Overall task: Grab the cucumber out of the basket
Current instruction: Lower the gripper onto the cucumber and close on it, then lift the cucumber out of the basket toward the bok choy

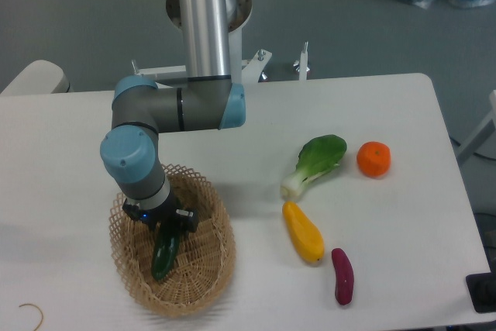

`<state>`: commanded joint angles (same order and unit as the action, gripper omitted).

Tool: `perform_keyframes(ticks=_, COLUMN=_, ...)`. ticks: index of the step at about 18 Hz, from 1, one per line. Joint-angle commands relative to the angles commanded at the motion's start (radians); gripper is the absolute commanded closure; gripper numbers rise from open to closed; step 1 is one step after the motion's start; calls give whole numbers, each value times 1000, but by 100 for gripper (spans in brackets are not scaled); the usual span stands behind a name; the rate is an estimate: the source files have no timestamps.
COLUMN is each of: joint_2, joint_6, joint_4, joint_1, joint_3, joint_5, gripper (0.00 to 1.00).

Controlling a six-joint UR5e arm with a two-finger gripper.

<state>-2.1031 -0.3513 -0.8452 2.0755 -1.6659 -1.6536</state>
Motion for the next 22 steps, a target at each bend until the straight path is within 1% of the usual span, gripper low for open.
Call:
perform_keyframes(ticks=5, joint_2=2, joint_6=-37, joint_4=2, joint_1=0, joint_3=3, joint_5=0, gripper=68)
perform_keyframes(ticks=8, joint_2=8, joint_6=-51, joint_4=-2, joint_1=2, joint_3=17, joint_5=-2, gripper=68)
perform_keyframes(ticks=12, joint_2=34, joint_6=-124, joint_4=-25, joint_1=9, joint_3=72, joint_5=-17, gripper=68)
perform_keyframes(ticks=14, joint_2=52, joint_6=-155, joint_4=-37, joint_1=34, joint_3=103, joint_5=-25, gripper=68)
perform_keyframes(ticks=15, joint_2=61, joint_6=-169, joint_4=-61, joint_1=50, joint_3=119, joint_5=-23, gripper=68)
perform_keyframes(ticks=17, joint_2=78, joint_6=-216, joint_4=-130, joint_1=83, joint_3=161, joint_5=-21, gripper=68)
perform_keyframes(ticks=18, joint_2=92, joint_6=-262, joint_4=-202, joint_1=116, joint_3=207, joint_5=-23, gripper=68)
perform_keyframes(ticks=20, joint_2=115, joint_6=-320, joint_4=-270, joint_1=170, joint_3=244, joint_5=-18, gripper=68)
perform_keyframes(ticks=22, joint_2=138, joint_6=-401, joint_4=-299, joint_1=213, joint_3=265, joint_5=-15, gripper=68)
